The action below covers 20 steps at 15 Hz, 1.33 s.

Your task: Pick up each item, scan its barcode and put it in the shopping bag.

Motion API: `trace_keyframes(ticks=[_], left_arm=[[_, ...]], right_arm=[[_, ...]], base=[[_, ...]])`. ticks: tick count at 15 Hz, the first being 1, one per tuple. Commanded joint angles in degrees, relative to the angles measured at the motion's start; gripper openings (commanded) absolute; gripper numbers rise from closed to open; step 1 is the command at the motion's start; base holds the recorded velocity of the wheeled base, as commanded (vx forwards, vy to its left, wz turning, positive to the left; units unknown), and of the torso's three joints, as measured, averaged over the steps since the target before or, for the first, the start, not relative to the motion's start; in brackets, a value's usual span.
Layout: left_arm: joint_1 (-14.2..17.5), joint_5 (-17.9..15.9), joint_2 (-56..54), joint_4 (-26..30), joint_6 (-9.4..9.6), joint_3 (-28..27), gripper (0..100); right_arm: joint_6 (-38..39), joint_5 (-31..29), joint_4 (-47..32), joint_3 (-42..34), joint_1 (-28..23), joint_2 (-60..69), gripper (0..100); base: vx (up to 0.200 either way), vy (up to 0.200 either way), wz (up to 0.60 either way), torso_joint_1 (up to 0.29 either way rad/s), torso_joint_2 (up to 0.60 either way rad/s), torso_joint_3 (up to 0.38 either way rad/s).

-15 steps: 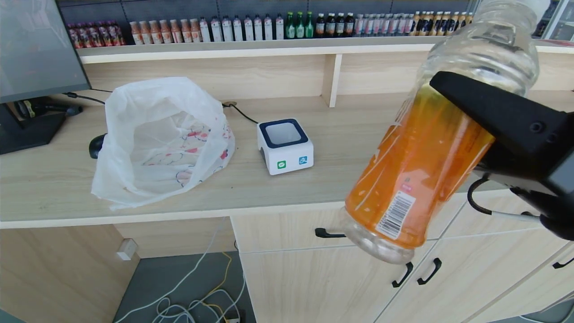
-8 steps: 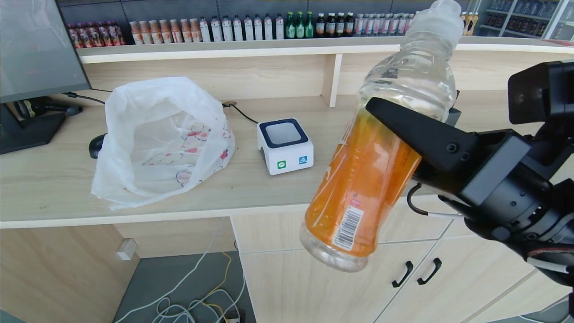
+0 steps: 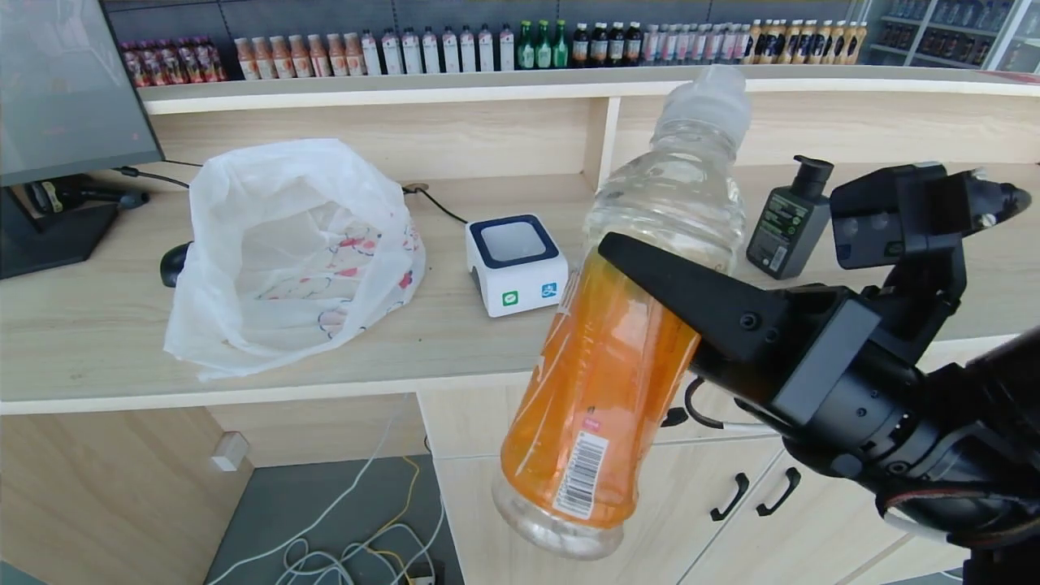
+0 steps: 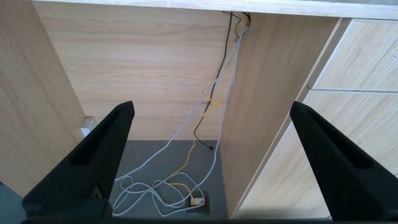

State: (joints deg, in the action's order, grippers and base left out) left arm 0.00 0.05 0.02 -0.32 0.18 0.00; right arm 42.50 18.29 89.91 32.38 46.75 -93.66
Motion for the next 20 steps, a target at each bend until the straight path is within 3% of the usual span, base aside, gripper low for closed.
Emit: trace_keyframes(ticks=[1,20], left_arm=[[0.0,0.04,-0.02,-0.03,-0.01,0.0,100],[0.0,0.04,-0.02,-0.03,-0.01,0.0,100]], right_arm=[[1.1,0.0,0.09,-0.47,2.47,0.76,0],[0.66,0.08,0.09,2.43,3.08,1.81,0]], base=[[0.0,0.0,0.0,0.0,0.0,0.0],[0.0,0.0,0.0,0.0,0.0,0.0]])
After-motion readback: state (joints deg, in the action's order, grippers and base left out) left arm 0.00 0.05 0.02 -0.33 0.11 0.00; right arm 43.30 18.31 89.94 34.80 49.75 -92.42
